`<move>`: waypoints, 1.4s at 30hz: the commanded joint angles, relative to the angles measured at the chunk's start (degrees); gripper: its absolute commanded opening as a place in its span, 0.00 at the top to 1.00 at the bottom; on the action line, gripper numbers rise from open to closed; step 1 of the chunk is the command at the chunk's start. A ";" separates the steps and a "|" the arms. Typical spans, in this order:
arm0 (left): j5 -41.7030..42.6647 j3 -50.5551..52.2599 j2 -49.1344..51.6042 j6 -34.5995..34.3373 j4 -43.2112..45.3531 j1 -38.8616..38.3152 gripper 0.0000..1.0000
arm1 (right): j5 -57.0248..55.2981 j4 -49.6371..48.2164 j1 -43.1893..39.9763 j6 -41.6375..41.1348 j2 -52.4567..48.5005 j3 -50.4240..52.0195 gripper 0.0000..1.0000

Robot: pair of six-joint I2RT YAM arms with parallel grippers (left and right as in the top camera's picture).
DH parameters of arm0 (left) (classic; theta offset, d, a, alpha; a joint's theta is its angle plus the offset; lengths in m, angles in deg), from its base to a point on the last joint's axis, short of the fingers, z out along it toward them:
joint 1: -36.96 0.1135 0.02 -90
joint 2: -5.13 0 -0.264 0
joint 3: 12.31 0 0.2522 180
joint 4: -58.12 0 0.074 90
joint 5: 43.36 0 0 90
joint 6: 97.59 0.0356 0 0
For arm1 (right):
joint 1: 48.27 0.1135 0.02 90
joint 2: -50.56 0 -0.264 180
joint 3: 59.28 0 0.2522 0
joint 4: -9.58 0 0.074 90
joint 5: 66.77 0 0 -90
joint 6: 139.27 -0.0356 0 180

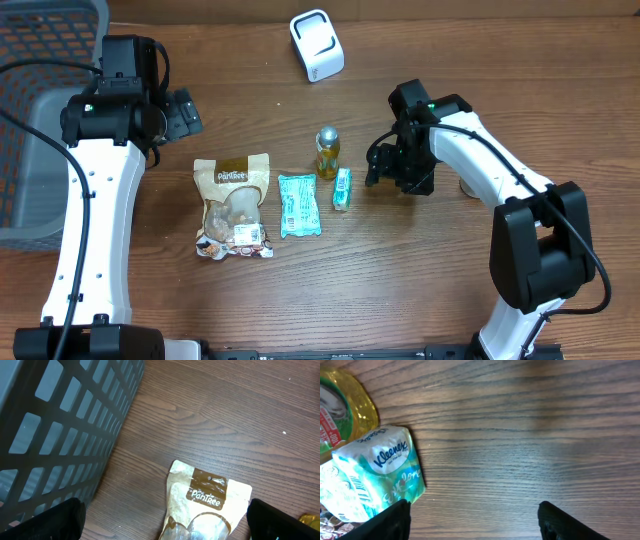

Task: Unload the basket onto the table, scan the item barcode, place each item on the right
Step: 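Move the open right gripper left toward the small Kleenex pack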

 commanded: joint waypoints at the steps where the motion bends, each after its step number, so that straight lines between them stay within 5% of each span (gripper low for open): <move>1: -0.55 -0.26 -0.20 1.51 0.04 -0.11 0.00 | -1.49 0.28 0.13 -0.24 -0.22 0.35 0.19; 5: -0.55 -0.26 -0.20 1.49 0.04 -0.11 0.00 | -1.49 0.02 0.13 -0.20 -0.22 0.35 0.12; 7: -0.55 -0.26 -0.20 1.51 0.04 -0.11 0.00 | -1.46 -0.26 0.13 -0.20 -0.22 0.35 0.00; 15: -0.55 -0.26 -0.20 1.51 0.04 -0.11 0.00 | -1.46 -1.29 0.13 0.02 -0.22 0.35 0.00; 18: -0.55 -0.26 -0.20 1.51 0.04 -0.11 0.01 | -1.46 -1.29 0.13 0.02 -0.22 0.35 0.14; 22: -0.55 -0.26 -0.20 1.51 0.04 -0.11 0.00 | -1.46 -1.33 0.13 0.02 -0.22 0.35 0.52; 26: -0.55 -0.26 -0.20 1.49 0.04 -0.11 0.00 | -1.51 -1.55 0.13 0.02 -0.22 0.35 0.73; 28: -0.55 -0.26 -0.20 1.49 0.04 -0.11 0.01 | -1.88 -1.64 0.13 0.02 -0.22 0.35 0.96; 42: -0.55 -0.26 -0.20 1.49 0.04 -0.11 0.00 | -10.67 -0.24 2.80 -3.17 6.71 0.35 0.96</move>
